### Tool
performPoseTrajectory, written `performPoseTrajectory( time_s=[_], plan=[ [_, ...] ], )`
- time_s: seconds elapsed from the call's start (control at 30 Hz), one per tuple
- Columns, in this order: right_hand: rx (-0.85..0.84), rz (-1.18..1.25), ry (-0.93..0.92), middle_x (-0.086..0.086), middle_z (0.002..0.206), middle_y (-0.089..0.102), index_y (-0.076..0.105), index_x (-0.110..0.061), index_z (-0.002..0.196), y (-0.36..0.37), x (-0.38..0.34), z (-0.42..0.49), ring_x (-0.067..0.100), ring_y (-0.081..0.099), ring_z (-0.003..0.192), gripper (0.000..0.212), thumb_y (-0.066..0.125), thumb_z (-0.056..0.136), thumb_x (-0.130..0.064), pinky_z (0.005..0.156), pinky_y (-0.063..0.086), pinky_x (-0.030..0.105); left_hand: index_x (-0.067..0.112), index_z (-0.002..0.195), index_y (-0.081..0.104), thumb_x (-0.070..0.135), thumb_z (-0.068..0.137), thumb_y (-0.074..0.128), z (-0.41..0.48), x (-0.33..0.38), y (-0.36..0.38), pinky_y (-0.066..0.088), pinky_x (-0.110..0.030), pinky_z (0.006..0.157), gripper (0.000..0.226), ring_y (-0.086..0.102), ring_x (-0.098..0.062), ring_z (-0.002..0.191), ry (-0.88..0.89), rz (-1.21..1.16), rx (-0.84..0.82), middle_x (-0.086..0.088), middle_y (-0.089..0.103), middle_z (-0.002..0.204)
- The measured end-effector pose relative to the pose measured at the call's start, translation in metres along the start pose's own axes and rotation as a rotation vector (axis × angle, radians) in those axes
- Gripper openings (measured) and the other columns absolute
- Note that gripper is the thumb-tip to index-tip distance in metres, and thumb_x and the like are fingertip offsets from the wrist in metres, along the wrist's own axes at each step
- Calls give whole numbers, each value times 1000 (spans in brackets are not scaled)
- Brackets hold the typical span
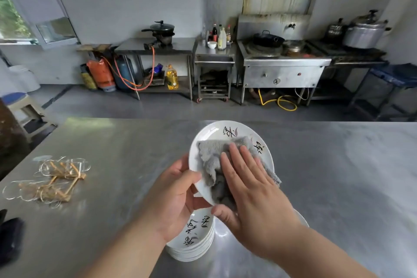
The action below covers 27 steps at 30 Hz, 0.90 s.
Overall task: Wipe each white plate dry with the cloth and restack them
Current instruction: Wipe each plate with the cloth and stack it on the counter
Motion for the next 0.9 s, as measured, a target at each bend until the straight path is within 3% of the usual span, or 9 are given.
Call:
performPoseTrajectory(
  time_s=[0.07,0.13,0.3,0.37,0.5,0.63,0.73,0.8,0.9],
  plan=[
    [-35,-47,76,9,171,-20,-5,-18,165,-8,15,5,25,-26,157,103,-4,87,-85,130,-1,47,23,128,73,5,87,52,-1,-4,10,63,-48,73,49,76,-33,102,3,36,-34,-22,74,124],
    [-47,-43,71,9,168,-30,-15,-19,164,-18,22,10,23,-36,153,106,-14,82,-86,128,-8,47,22,133,70,4,87,52,-1,-5,22,62,-50,74,53,76,-31,100,23,46,-56,-21,73,125],
    [-122,38,-270,3,174,-11,1,-20,166,-18,16,-5,24,-16,160,95,10,93,-80,130,3,50,23,112,80,13,70,71,2,8,29,60,-37,57,44,71,-19,74,78,17,21,-13,75,95],
    [-139,-30,-268,0,174,-11,1,-22,167,-19,26,-11,22,-16,160,97,5,91,-83,130,4,49,22,111,81,7,76,61,0,5,27,60,-39,57,42,74,-22,76,56,0,23,-15,77,97],
    [-98,-20,-37,6,170,-26,-11,-21,164,-34,41,-1,26,-31,155,108,-15,80,-88,128,-5,51,21,125,73,4,79,56,-6,-12,40,62,-50,69,52,75,-32,92,-4,46,-26,-23,74,118],
    [-42,81,-229,8,174,-8,5,-18,166,-30,11,-3,30,-13,160,98,6,92,-81,129,1,56,26,120,74,4,67,67,-3,-6,46,57,-44,79,57,70,-31,99,25,-26,0,-19,73,117],
    [-39,40,-302,4,175,3,16,-18,166,-27,16,-15,28,-4,162,95,11,94,-80,130,9,54,25,108,79,-1,71,56,-3,0,38,63,-43,64,51,75,-27,86,26,-52,-10,-19,75,106],
    [-34,-45,-207,6,174,3,16,-18,166,-35,31,-14,29,-5,161,98,5,93,-82,129,12,54,23,108,78,-1,72,58,-4,0,34,62,-47,61,48,76,-31,84,2,-69,-15,-21,76,105],
    [-70,-146,11,10,170,-26,-8,-16,165,-42,45,-7,29,-29,156,105,-8,85,-84,128,-1,52,16,125,68,3,68,69,-5,-2,38,62,-55,70,59,73,-40,91,-13,-43,-67,-28,72,116]
  ],
)
Point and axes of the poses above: each hand's wrist, its own z-axis towards the middle knuckle, its own y-axis out of the palm, x = y × z, the point moved 4 cm from there along z, towards the middle knuckle
